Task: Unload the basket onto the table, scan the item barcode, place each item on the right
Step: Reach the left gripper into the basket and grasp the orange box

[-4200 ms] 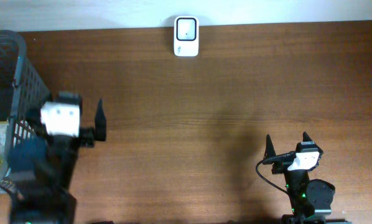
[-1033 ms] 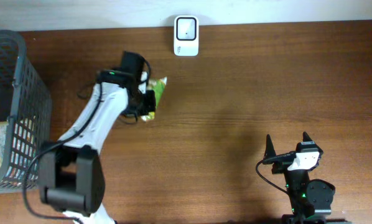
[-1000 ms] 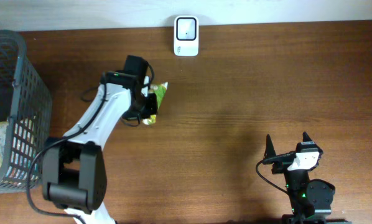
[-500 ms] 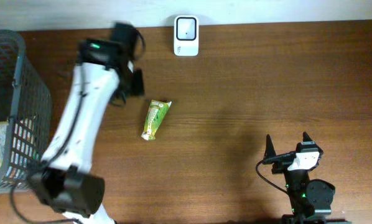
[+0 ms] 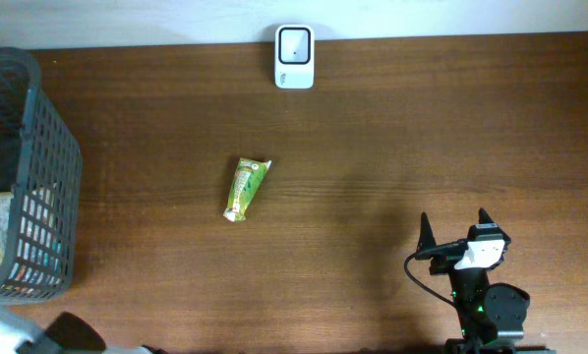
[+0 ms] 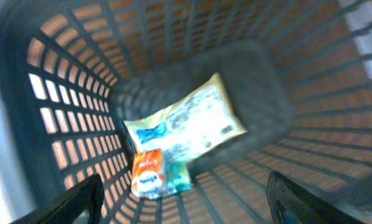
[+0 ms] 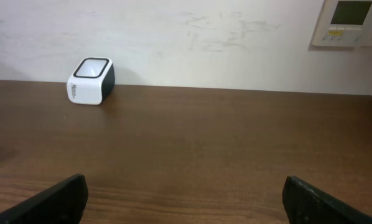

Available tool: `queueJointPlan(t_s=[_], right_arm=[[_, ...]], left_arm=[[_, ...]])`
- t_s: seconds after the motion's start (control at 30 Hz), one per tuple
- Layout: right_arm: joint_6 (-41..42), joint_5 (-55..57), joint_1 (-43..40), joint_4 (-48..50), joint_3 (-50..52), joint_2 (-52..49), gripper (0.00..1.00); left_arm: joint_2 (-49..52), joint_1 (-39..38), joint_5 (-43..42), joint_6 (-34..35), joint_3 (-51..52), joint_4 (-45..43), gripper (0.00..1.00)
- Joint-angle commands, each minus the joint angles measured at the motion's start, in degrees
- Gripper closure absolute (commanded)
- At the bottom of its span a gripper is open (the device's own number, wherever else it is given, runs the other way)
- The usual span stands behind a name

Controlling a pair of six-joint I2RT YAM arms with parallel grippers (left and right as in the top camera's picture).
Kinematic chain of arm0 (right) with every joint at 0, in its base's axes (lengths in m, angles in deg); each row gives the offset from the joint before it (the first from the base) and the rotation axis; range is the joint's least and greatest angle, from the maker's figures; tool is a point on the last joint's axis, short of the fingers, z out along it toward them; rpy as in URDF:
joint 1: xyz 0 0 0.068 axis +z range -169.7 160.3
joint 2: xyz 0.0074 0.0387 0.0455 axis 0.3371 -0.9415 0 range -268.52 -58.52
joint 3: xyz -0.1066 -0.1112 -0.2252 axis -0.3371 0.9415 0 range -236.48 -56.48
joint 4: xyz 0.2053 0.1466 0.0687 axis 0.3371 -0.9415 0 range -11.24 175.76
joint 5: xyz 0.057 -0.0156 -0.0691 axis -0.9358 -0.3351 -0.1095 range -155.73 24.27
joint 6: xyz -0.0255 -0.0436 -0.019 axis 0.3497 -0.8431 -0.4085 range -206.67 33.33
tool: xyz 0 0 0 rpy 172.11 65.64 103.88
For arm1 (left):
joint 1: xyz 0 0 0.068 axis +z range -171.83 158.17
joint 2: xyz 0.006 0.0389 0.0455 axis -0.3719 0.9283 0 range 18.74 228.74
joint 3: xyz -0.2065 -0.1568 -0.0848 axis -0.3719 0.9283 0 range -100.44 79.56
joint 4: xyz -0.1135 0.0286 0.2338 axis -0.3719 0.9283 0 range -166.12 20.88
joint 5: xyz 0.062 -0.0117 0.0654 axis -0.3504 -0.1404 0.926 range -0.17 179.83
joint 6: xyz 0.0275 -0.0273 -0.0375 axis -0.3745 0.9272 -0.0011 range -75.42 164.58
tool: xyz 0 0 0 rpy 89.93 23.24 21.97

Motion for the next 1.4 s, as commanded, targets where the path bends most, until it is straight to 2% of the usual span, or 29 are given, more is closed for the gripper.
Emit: queueJointPlan(t_s=[0.0, 0.13, 0.33, 0.5, 0.63, 0.77, 0.83, 0.9, 0.93, 1.0, 1.1, 1.23, 1.27, 1.3, 1.33, 1.37], right_arm=[[0.46, 0.26, 0.42, -0.04, 0.46, 0.33, 0.01], [0.46, 0.26, 0.42, -0.04, 0.46, 0.33, 0.01], [0.46, 0.26, 0.42, -0.04, 0.46, 0.33, 0.01], [0.46, 0.26, 0.42, -0.04, 0.46, 0.33, 0.01], [0.46, 0.26, 0.42, -0.04, 0.46, 0.33, 0.01], [0.46, 0.26, 0.42, -0.04, 0.46, 0.33, 0.01], [0.46, 0.26, 0.42, -0.04, 0.46, 0.33, 0.01], [0.46, 0.26, 0.42, -0.04, 0.46, 0.33, 0.01], [0.46, 0.26, 0.42, -0.04, 0.46, 0.33, 0.01], [0.46, 0.26, 0.42, -0.04, 0.46, 0.33, 0.01], [0.46, 0.26, 0.42, -0.04, 0.46, 0.33, 0.01], [0.46, 0.26, 0.42, -0.04, 0.46, 0.33, 0.01], [0.46, 0.26, 0.42, -0.02, 0.46, 0.33, 0.01], [0.46, 0.26, 0.42, -0.04, 0.46, 0.33, 0.01], [0.46, 0.26, 0.42, -0.04, 0.46, 0.33, 0.01], [0.46, 0.26, 0.42, -0.04, 0.46, 0.33, 0.01]], left_arm=[[4.37, 1.44, -1.18, -4.87, 5.84, -2.62, 0.19], [12.35, 1.44, -1.25, -6.05, 8.52, -2.75, 0.20], [19.63, 1.44, -2.32, -6.60, 10.21, -1.46, 0.27], [21.66, 1.44, -3.13, -9.75, 16.37, -4.00, 0.34], [21.66, 1.44, -3.08, -10.16, 24.59, -8.74, 0.35], [21.66, 1.44, -3.10, -10.16, 28.63, -11.58, 0.37], [21.66, 1.44, -3.10, -10.14, 28.96, -11.85, 0.54], [21.66, 1.44, -3.13, -10.14, 28.96, -11.78, 0.82], [21.66, 1.44, -3.26, -10.12, 28.94, -11.76, 0.91], [21.66, 1.44, -4.28, -10.12, 28.94, -11.78, 1.00], [21.64, 1.44, -4.63, -10.14, 26.29, -10.14, 1.00], [21.64, 1.40, -6.91, -10.16, 16.59, -3.72, 1.00], [21.64, 1.40, -8.41, -10.23, 14.53, -1.70, 0.91], [21.66, 1.40, -9.16, -11.63, 14.32, -0.13, 0.53], [21.73, 1.40, -9.14, -12.33, 15.28, 0.09, 0.39], [21.73, 1.40, -9.11, -12.33, 15.98, -0.04, 0.35]])
